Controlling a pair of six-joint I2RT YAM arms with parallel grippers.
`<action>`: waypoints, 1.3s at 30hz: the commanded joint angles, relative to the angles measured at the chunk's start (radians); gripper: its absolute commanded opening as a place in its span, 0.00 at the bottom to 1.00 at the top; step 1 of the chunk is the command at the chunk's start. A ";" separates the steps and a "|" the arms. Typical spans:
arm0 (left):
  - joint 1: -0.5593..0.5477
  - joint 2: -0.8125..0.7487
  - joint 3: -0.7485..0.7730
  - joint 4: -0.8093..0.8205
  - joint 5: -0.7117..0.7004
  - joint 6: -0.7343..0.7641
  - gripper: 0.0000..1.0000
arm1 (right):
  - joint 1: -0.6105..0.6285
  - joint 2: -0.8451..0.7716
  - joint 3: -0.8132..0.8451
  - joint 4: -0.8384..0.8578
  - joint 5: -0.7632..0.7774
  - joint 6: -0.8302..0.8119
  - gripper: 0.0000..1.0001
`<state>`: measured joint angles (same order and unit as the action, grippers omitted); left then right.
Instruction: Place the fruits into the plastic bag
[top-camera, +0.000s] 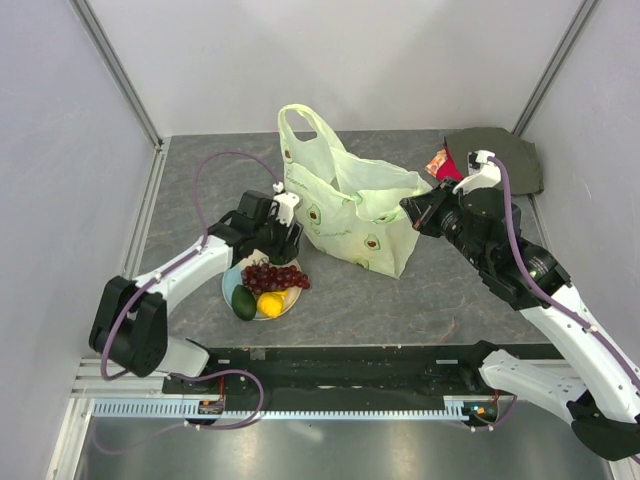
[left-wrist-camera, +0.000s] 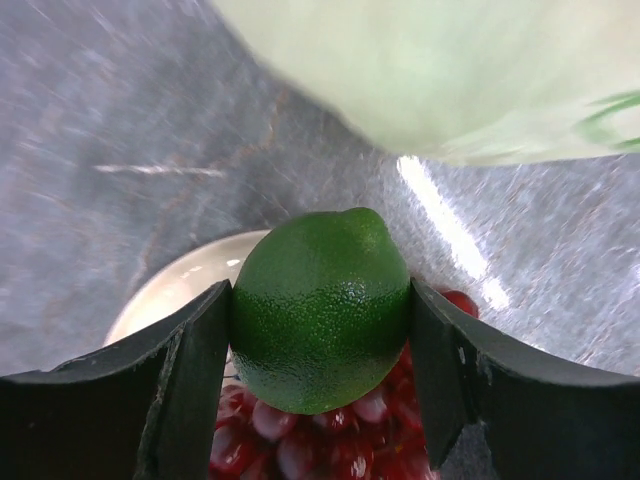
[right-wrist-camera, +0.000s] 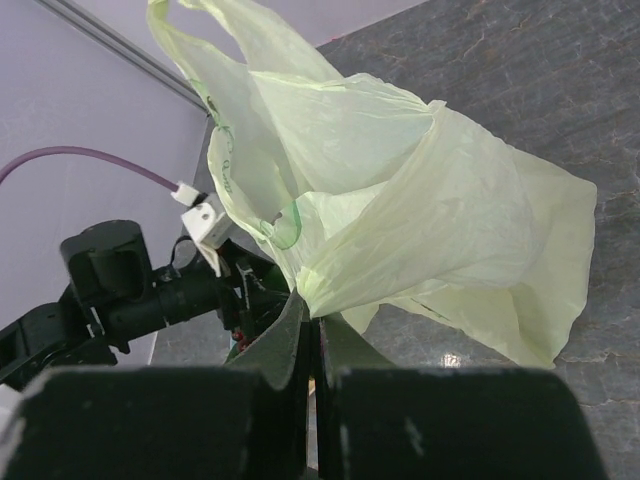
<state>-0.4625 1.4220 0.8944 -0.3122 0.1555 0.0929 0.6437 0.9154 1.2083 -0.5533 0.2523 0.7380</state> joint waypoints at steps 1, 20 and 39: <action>-0.002 -0.100 0.041 0.044 -0.031 -0.001 0.58 | -0.003 -0.016 0.010 0.030 0.007 0.009 0.00; 0.055 -0.350 0.170 -0.008 -0.248 -0.212 0.65 | -0.001 -0.026 -0.012 0.042 -0.019 0.008 0.00; -0.182 -0.072 0.506 0.288 -0.106 -0.342 0.62 | -0.003 -0.053 -0.018 0.041 0.004 0.011 0.00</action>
<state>-0.6296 1.2823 1.3994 -0.0204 0.1493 -0.2722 0.6437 0.8845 1.1877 -0.5350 0.2413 0.7403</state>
